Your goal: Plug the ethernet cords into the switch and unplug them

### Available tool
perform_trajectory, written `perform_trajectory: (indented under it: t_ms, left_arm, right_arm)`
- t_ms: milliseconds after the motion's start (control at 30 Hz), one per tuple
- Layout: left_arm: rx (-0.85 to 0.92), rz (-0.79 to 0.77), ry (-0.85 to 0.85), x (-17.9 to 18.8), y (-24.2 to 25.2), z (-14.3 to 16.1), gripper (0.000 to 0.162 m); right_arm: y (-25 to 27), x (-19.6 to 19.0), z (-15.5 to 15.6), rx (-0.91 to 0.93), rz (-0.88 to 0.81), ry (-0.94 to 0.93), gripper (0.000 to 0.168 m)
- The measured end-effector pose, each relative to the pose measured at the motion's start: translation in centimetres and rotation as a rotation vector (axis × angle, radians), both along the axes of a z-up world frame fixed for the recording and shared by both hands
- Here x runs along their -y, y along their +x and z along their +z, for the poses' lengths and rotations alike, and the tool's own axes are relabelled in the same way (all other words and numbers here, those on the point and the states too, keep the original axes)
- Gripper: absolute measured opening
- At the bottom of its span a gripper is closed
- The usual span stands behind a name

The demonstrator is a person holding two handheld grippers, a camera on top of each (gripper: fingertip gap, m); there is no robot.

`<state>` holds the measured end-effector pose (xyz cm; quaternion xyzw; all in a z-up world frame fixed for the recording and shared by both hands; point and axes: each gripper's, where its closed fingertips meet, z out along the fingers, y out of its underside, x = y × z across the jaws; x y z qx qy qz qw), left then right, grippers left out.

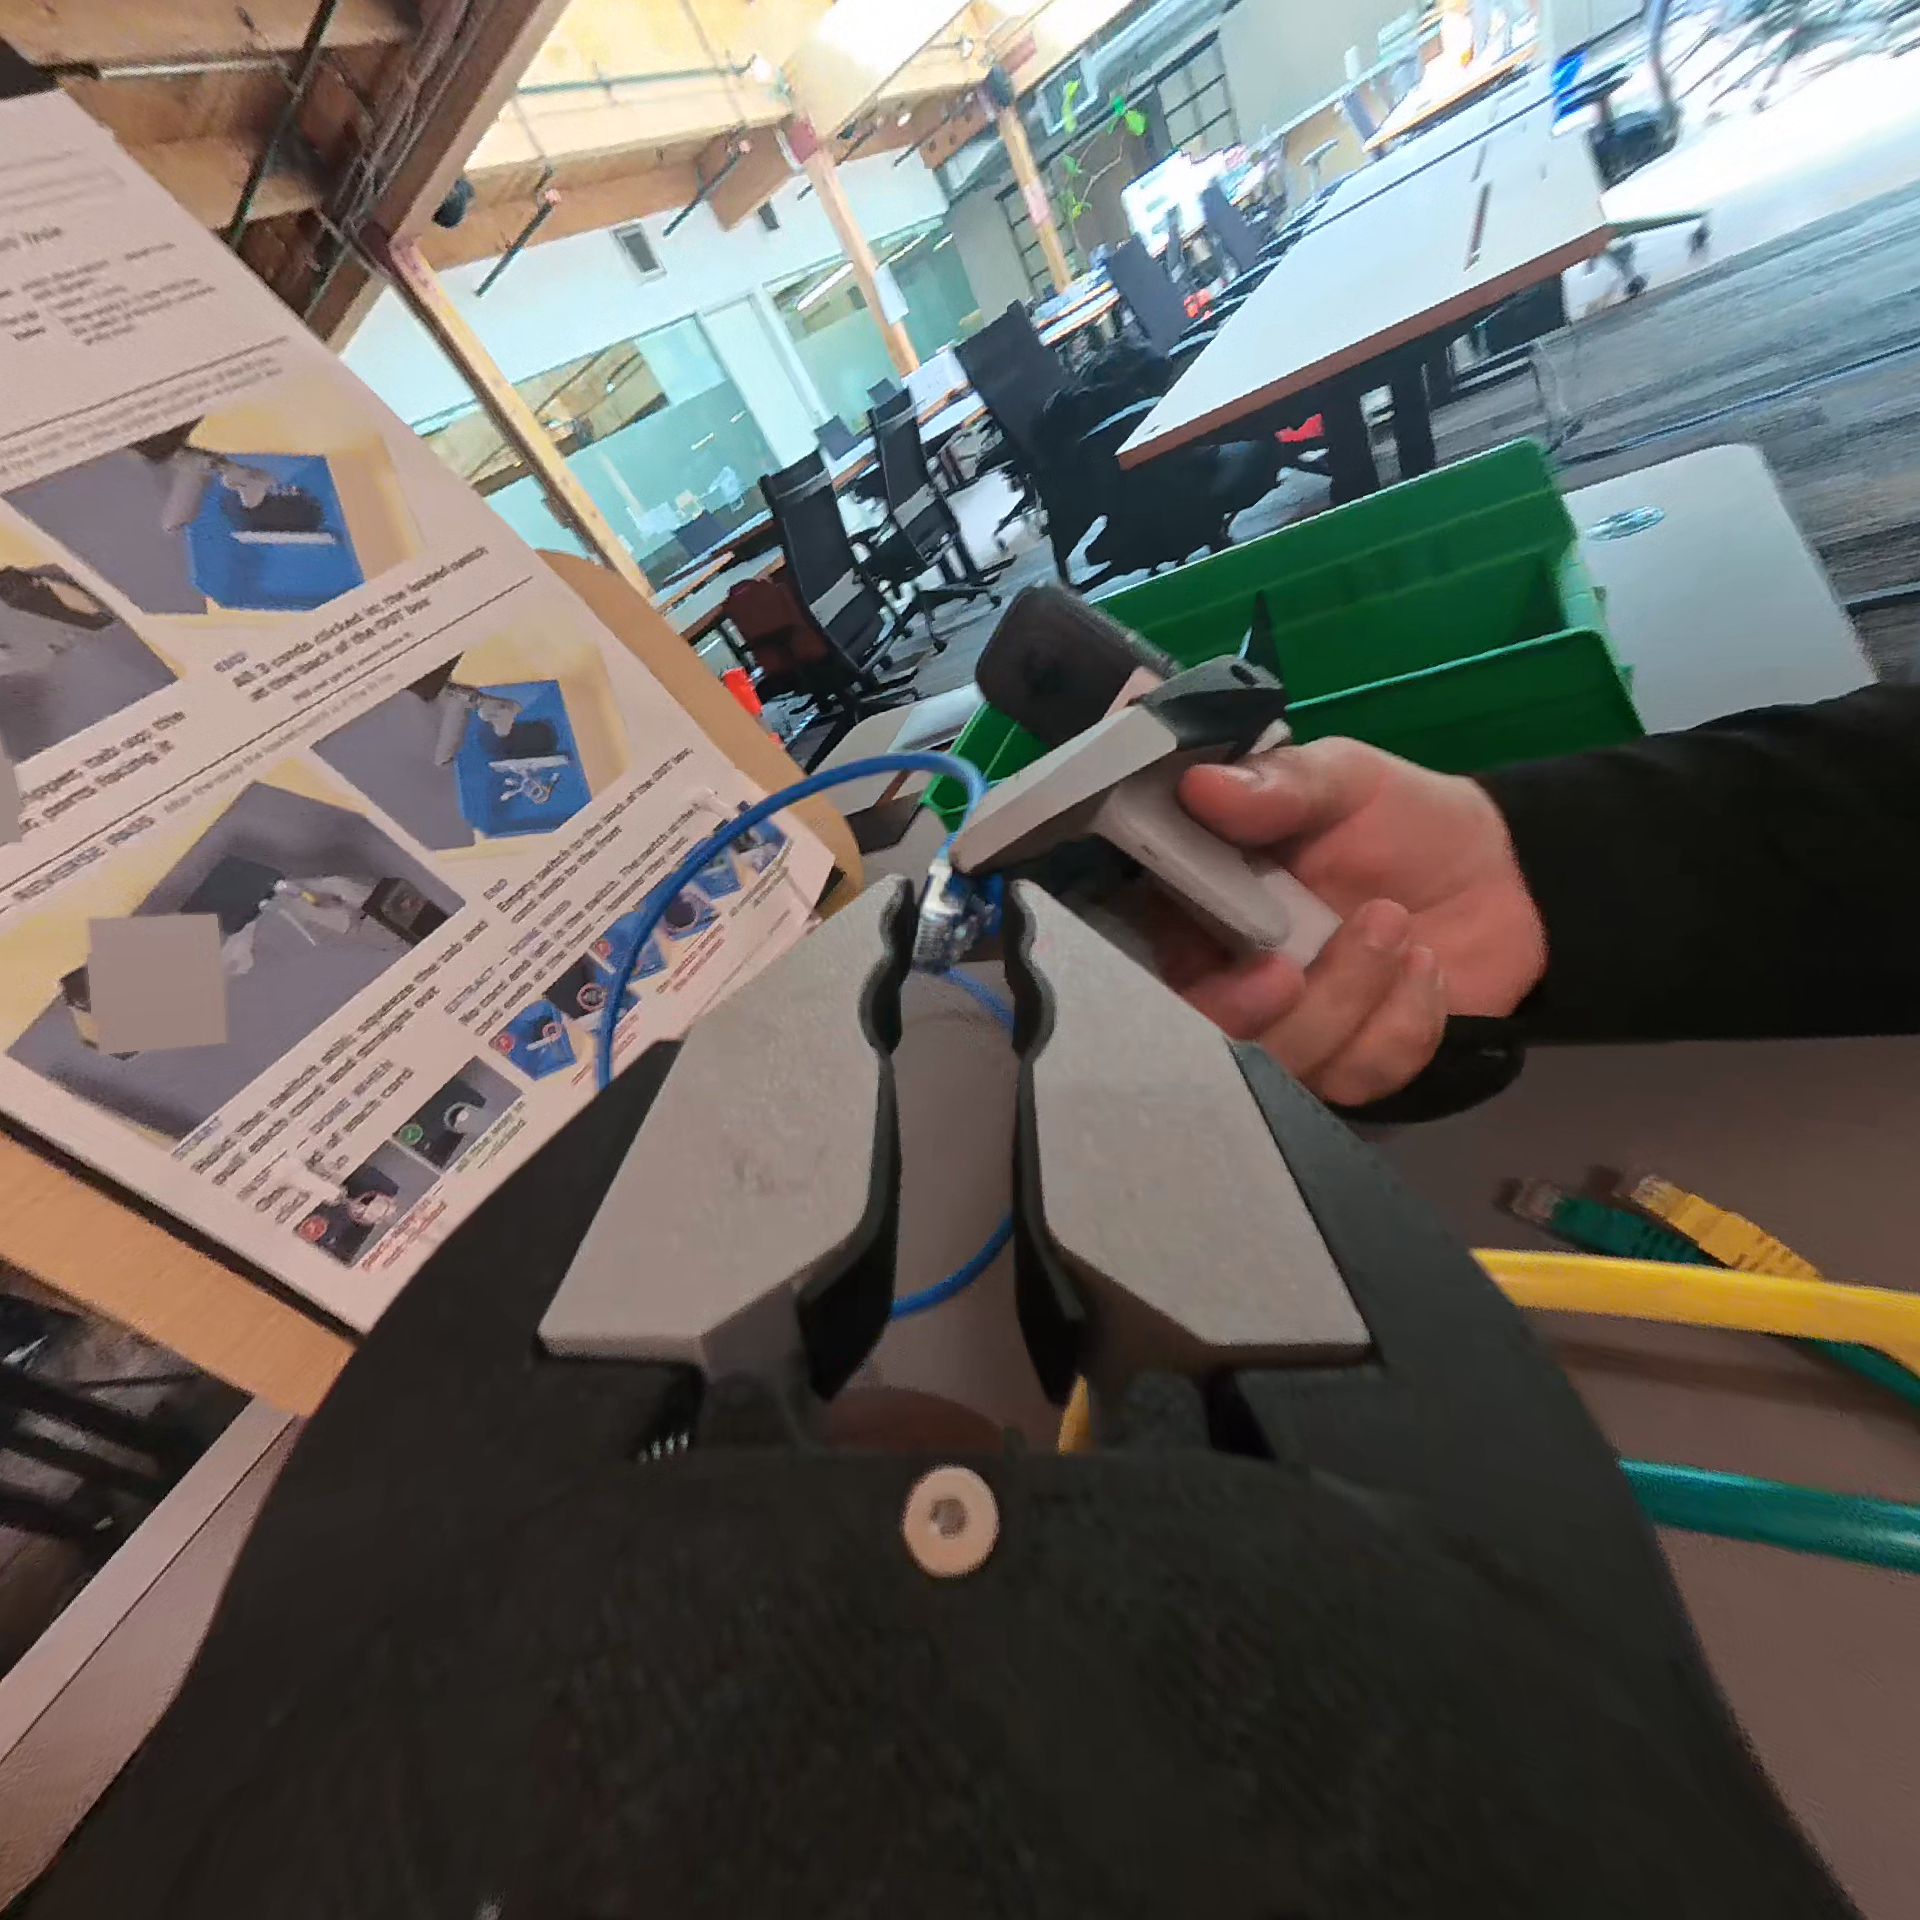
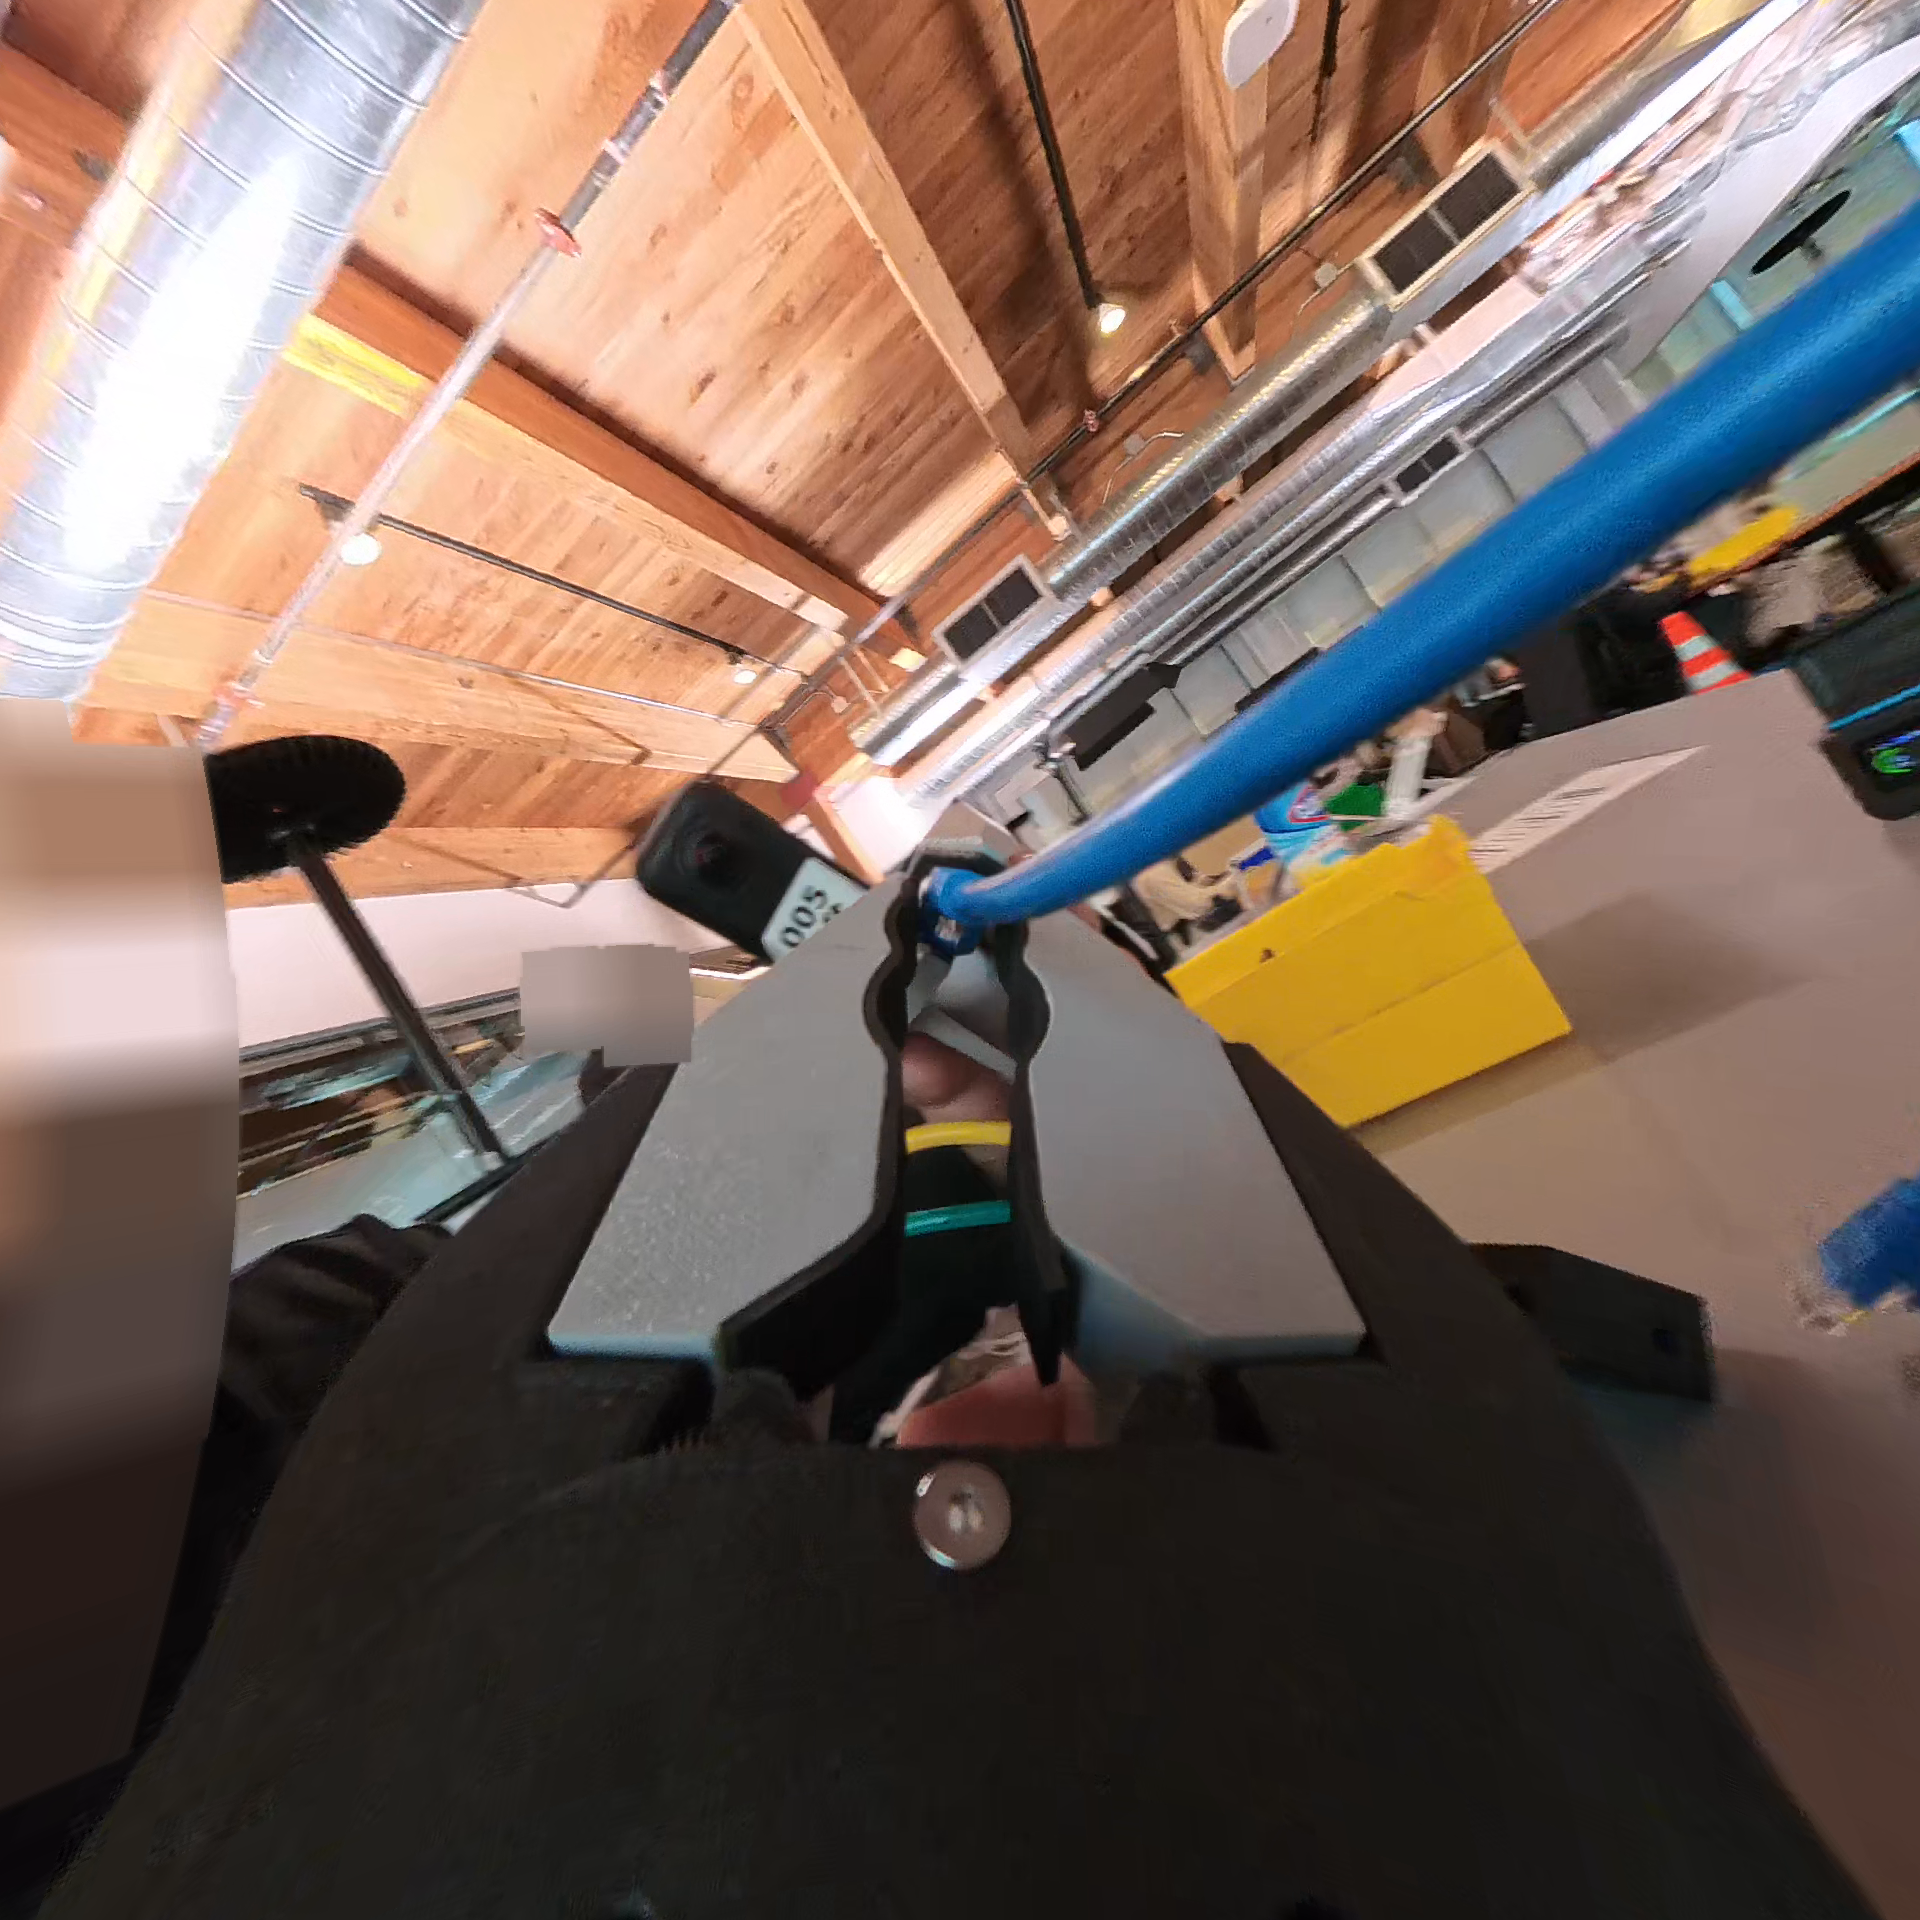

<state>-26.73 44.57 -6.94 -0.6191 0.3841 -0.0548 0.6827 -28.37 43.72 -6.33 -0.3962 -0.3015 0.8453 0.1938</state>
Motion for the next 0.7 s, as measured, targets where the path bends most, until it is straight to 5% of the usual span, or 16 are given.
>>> perform_trajectory:
  t_ms: [100, 300, 433, 500, 567, 700]
  left_arm:
    - [-0.052, 0.154, 0.023, -0.9, -2.0, -0.7, 0.041]
    - [-0.056, 0.398, -0.195, 0.0, -9.2, -3.5, 0.041]
    - [-0.034, 0.698, -0.531, 2.7, -16.8, -9.5, 0.032]
    - [-0.009, 0.653, -0.576, 3.8, -16.0, -11.5, 0.027]
    - [-0.066, 0.572, -0.543, 4.3, -13.9, -12.8, 0.058]
    - [-0.253, 0.658, -0.344, 4.0, -13.6, -13.1, 0.043]
  right_arm:
    - [-0.8, -1.0, -1.0, 0.076, -0.153, 0.108, 0.011]
    - [-2.0, -4.5, -4.4, 0.343, -0.546, 0.433, 0.011]
    - [-2.8, -4.4, -5.7, 0.433, -0.6, 0.536, 0.011]
    - [-3.2, -4.1, -6.1, 0.455, -0.59, 0.552, 0.011]
    - [-3.4, -3.7, -6.3, 0.46, -0.587, 0.575, 0.011]
    - [-3.7, -3.3, -6.5, 0.468, -0.586, 0.588, 0.011]
